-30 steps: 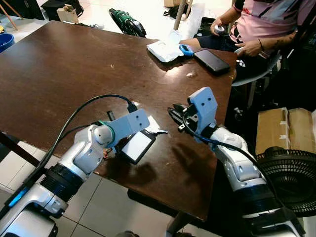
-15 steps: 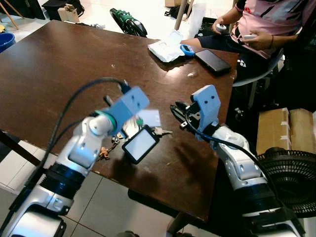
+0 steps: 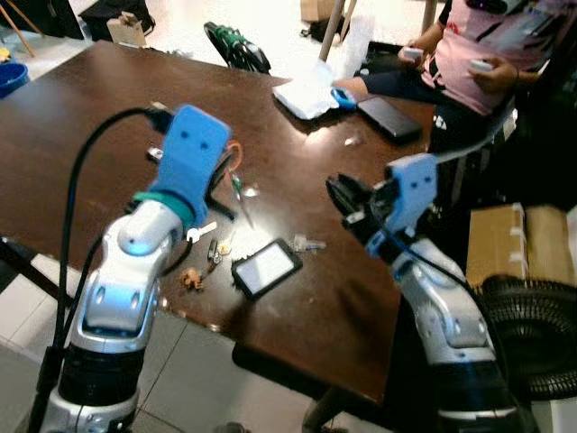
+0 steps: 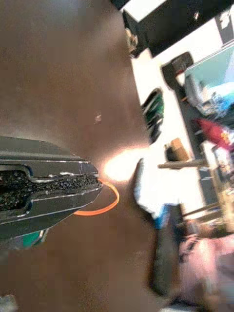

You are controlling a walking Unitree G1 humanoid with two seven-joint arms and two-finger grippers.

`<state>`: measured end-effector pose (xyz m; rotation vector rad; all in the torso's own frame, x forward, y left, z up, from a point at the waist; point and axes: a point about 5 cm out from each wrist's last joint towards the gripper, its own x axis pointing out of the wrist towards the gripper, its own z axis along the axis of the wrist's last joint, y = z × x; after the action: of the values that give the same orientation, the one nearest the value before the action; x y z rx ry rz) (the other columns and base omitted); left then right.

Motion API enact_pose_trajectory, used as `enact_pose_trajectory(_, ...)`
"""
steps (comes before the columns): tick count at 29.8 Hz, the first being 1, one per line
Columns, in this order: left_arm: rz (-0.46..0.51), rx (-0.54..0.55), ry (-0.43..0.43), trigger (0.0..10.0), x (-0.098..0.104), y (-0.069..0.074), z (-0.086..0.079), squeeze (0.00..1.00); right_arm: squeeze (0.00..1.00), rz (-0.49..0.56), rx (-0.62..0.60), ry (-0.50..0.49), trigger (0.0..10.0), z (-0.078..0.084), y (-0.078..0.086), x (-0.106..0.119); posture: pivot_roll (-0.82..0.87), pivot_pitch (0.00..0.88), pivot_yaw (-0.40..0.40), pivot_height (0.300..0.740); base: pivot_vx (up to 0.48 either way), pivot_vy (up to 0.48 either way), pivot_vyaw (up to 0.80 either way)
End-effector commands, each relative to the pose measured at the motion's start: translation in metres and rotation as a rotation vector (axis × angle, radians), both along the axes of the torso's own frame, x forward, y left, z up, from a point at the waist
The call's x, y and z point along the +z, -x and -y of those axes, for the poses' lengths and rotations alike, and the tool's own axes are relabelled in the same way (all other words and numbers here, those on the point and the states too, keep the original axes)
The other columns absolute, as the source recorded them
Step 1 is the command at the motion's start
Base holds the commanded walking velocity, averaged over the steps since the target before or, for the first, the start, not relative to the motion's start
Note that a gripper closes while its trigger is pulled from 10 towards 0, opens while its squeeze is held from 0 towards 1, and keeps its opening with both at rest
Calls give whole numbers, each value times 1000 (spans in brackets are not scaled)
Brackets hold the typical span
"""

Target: Hang keys on a hook

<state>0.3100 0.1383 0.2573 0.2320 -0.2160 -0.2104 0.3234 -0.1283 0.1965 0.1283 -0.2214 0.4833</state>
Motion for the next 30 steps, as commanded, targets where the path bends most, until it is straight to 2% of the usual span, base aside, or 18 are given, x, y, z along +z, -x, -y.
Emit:
enact_pose_trajectory(1, 25, 52, 59, 10000, 4, 2, -5, 0, 0, -8, -5, -71, 10000, -2, 1, 2, 102, 0, 74, 740, 0, 0, 0)
enact_pose_trajectory(12, 3, 158, 76, 10000, -5, -2, -13, 0, 0, 10, -16, -117, 10000, -3, -3, 9, 98, 0, 69, 740, 0, 0, 0)
enact_pose_trajectory(18, -30, 198, 63, 10000, -13, 1, -21, 0, 0, 6, -40, -125, 10000, -2, -1, 9, 98, 0, 71, 740, -363, 0, 0)
enact_pose_trajectory(30, -34, 204, 48, 10000, -14, 3, -21, 0, 0, 4, -50, -127, 10000, -1, -1, 9, 101, 0, 69, 740, -439, 0, 0)
